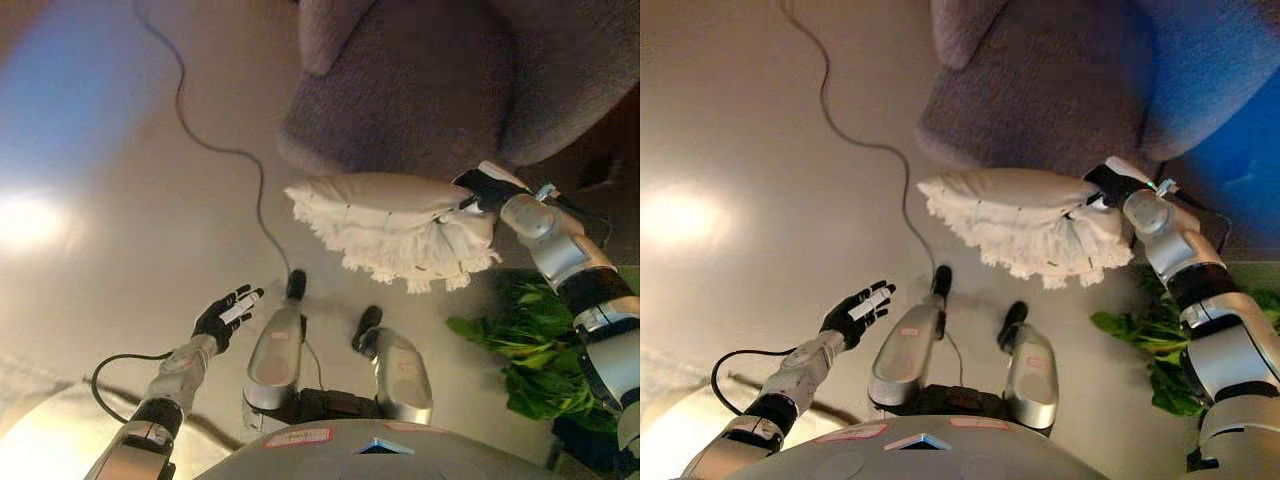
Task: Pick up the pillow and put it on the sofa.
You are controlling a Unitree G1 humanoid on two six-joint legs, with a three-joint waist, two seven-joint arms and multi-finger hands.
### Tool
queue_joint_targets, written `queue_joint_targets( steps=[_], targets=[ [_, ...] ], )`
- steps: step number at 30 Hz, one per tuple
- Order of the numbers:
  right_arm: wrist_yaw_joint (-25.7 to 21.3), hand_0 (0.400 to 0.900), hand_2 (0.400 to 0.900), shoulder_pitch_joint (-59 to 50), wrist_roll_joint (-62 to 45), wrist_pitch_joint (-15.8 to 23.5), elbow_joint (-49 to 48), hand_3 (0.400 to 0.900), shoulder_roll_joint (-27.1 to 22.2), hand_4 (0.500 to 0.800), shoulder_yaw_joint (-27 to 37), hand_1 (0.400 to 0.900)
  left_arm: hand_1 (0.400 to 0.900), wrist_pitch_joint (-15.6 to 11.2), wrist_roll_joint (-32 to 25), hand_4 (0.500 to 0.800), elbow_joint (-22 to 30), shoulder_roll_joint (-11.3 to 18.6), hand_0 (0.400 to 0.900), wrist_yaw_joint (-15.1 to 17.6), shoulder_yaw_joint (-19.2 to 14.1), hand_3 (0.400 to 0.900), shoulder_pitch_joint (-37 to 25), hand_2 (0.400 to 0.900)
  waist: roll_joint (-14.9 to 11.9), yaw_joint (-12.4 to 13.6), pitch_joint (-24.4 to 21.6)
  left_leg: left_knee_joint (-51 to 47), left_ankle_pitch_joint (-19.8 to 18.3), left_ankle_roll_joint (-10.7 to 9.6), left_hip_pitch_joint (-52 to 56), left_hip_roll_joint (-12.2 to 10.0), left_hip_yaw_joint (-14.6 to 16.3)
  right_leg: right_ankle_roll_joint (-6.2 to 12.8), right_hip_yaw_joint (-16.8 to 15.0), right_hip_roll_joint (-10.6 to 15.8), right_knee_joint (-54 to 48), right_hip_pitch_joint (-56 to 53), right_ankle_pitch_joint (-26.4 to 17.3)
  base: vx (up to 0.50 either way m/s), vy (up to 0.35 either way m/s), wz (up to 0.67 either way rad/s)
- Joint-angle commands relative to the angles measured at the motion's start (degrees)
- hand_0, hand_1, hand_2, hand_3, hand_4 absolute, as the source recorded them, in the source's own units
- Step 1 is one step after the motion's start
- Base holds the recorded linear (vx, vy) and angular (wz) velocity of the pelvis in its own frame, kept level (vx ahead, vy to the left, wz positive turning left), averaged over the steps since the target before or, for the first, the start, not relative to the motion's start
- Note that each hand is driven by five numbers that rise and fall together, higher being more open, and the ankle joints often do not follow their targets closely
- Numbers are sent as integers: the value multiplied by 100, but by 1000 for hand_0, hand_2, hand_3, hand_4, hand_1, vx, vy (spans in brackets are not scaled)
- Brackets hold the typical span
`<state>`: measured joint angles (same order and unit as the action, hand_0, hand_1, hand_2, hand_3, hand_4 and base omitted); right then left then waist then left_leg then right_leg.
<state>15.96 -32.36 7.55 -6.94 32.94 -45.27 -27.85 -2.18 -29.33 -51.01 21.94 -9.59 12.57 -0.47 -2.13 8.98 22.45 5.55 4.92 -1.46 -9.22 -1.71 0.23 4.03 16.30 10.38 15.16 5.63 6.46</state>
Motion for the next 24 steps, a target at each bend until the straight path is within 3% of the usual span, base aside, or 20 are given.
queue_joint_targets(
  steps=[1,5,9,15,24],
  targets=[
    [335,400,400,-442,-287,732,-860,400,-662,500,668,400,900,-53,574,800,-504,-172,900,-27,18,900,415,900,-24,-78,-1116,-176,-609,-170,503,-100,182,169,204,-121,-678,-455,-281,238,-40,1],
    [712,400,400,-730,-670,714,-1157,400,-826,500,736,400,900,-23,882,800,-1043,-231,900,-131,-105,900,423,900,-127,-93,-1467,-559,-534,-226,806,-131,172,199,194,-209,-1046,-718,-397,215,-65,5],
    [701,400,400,-1277,-1139,663,-910,400,-1001,500,679,400,900,-35,1052,800,-1211,-232,900,-279,-57,900,449,900,-161,-19,-1608,-726,-505,-260,930,-125,114,197,211,-273,-1230,-886,-419,145,-58,8],
    [688,400,400,-2778,-1983,524,523,400,-1237,500,145,400,900,-35,1218,800,-1326,-44,900,-430,97,900,538,900,-177,340,-1655,-851,-388,-303,899,-90,-134,112,400,-393,-1280,-1064,-303,88,-59,19],
    [890,400,400,-4178,-2067,38,2466,400,-1155,500,-537,400,900,-257,1288,800,-1277,113,900,-514,252,900,544,900,-97,843,-1414,-828,-166,-432,573,-94,-495,-62,745,-506,-1252,-1114,-134,7,-65,20]
  ],
)
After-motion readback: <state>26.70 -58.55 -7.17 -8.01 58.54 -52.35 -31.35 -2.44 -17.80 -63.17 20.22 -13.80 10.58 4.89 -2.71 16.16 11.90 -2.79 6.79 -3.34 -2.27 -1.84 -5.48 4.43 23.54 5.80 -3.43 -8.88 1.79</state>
